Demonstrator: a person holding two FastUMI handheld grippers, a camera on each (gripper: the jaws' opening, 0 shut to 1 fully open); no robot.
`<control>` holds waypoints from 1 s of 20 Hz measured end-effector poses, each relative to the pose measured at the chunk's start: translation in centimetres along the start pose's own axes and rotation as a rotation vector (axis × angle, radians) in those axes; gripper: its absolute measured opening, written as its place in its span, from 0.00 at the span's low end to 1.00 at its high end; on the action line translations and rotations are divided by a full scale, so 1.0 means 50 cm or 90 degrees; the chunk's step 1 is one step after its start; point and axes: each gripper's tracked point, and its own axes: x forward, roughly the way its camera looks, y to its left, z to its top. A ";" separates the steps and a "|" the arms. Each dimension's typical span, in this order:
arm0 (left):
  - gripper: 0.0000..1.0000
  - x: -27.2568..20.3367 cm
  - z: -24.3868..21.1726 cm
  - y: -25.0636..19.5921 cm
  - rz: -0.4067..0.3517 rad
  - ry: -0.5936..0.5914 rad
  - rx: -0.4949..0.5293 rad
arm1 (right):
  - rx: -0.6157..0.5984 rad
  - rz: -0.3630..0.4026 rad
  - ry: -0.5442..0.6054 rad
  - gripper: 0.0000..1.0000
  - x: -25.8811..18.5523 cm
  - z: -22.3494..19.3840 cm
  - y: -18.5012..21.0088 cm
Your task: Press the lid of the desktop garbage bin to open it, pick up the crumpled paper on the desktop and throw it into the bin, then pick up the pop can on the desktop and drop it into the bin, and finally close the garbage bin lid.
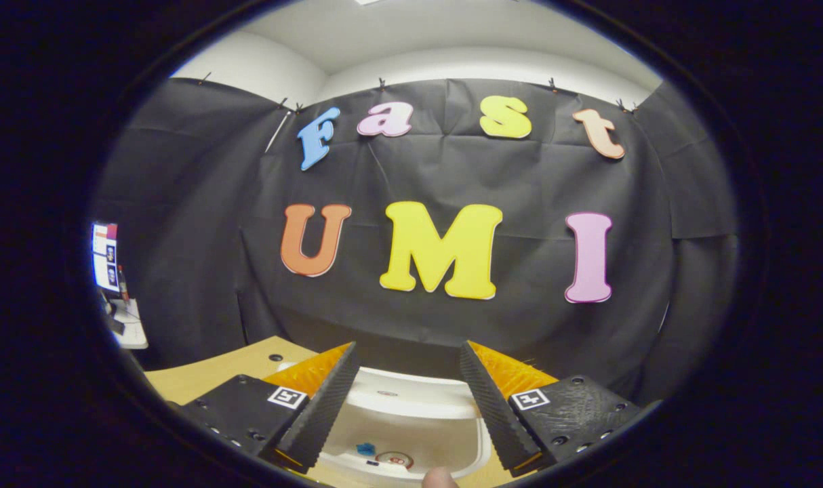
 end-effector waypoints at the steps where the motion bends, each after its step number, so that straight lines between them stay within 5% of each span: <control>1: 1.00 0.001 -0.007 0.001 0.001 0.002 0.004 | -0.013 -0.004 0.002 0.94 -0.004 -0.017 -0.002; 11: 1.00 0.006 -0.024 0.022 0.018 0.000 0.013 | 0.047 -0.010 0.041 0.95 0.015 -0.140 0.011; 20: 1.00 0.027 -0.064 0.001 0.001 0.026 0.006 | 0.075 -0.023 0.036 0.96 0.018 -0.171 0.017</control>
